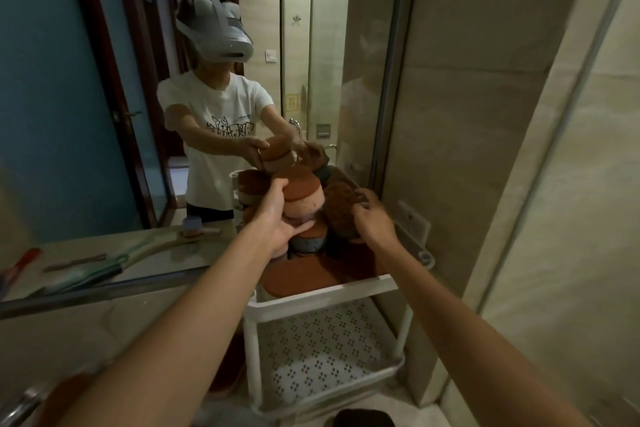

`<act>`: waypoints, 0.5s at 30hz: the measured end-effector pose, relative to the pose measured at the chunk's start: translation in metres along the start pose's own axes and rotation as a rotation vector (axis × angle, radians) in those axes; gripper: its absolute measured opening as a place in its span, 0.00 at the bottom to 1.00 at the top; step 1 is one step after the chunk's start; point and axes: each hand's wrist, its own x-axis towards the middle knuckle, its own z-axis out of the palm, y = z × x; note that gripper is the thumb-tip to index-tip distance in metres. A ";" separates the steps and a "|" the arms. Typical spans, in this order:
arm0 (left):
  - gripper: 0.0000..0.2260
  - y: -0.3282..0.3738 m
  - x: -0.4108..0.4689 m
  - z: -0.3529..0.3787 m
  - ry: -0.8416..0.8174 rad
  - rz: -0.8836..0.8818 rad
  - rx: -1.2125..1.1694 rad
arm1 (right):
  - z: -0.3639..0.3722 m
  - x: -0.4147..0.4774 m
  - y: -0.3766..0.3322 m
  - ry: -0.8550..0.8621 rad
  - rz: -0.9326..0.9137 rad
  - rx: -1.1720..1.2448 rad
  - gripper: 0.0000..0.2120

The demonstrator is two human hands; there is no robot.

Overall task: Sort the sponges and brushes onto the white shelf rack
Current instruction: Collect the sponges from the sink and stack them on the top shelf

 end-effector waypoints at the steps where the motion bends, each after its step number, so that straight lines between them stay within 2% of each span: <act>1: 0.21 -0.001 0.003 -0.003 0.005 -0.001 -0.001 | 0.002 0.002 0.002 -0.012 0.008 -0.011 0.20; 4: 0.22 -0.001 0.008 -0.011 -0.007 -0.004 -0.011 | 0.007 0.008 0.009 -0.022 0.010 -0.027 0.19; 11: 0.21 -0.001 0.009 -0.013 -0.034 -0.016 0.009 | 0.013 0.015 0.023 -0.031 -0.114 -0.429 0.21; 15: 0.20 -0.002 0.007 -0.013 -0.036 -0.013 0.016 | 0.019 0.013 0.026 -0.044 -0.183 -0.553 0.18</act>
